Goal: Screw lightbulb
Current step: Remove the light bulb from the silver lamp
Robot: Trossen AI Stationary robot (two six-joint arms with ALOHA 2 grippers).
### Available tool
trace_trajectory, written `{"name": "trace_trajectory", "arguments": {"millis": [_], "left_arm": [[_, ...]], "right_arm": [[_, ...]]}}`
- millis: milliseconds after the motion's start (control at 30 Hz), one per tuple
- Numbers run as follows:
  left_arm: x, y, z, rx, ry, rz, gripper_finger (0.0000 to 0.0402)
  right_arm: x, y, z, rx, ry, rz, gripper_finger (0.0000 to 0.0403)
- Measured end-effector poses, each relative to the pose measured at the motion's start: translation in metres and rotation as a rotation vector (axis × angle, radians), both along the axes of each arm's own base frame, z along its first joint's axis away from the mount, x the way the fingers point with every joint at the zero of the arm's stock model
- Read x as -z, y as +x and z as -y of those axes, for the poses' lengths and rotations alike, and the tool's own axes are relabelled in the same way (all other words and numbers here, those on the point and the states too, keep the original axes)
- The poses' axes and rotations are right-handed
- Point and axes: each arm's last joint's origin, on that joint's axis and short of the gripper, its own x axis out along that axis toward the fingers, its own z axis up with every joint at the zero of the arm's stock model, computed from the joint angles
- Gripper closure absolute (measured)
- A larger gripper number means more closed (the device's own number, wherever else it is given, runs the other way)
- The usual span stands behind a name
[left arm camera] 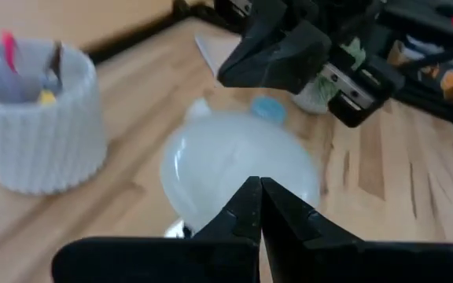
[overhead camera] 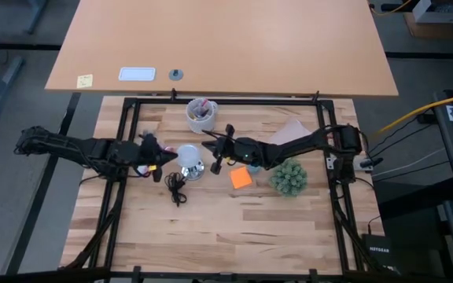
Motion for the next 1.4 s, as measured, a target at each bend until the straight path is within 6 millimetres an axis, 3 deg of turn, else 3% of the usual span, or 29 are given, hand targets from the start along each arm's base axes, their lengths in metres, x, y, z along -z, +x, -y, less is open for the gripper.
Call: {"name": "trace_trajectory", "arguments": {"millis": [233,500,733,1200,1400], "left_arm": [[-0.003,-0.001,-0.004,-0.107,0.146,0.001,0.0401],[-0.002,0.001,-0.011,-0.2,0.195,-0.022,0.0401],[0.013,0.008,-0.013,-0.211,0.204,-0.098,0.0401],[0.015,0.01,-0.01,-0.16,0.156,-0.097,0.0401],[0.015,0.01,-0.009,-0.15,0.133,-0.093,0.0401]], "right_arm": [[-0.026,-0.009,-0.024,-0.118,0.01,0.02,0.0384],[-0.014,-0.006,-0.058,-0.23,0.015,0.012,0.0384],[0.004,0.001,-0.057,-0.209,0.017,0.001,0.0384],[0.007,0.002,-0.029,-0.125,0.022,-0.024,0.0384],[0.013,0.004,-0.028,-0.126,0.024,-0.019,0.0384]]}}
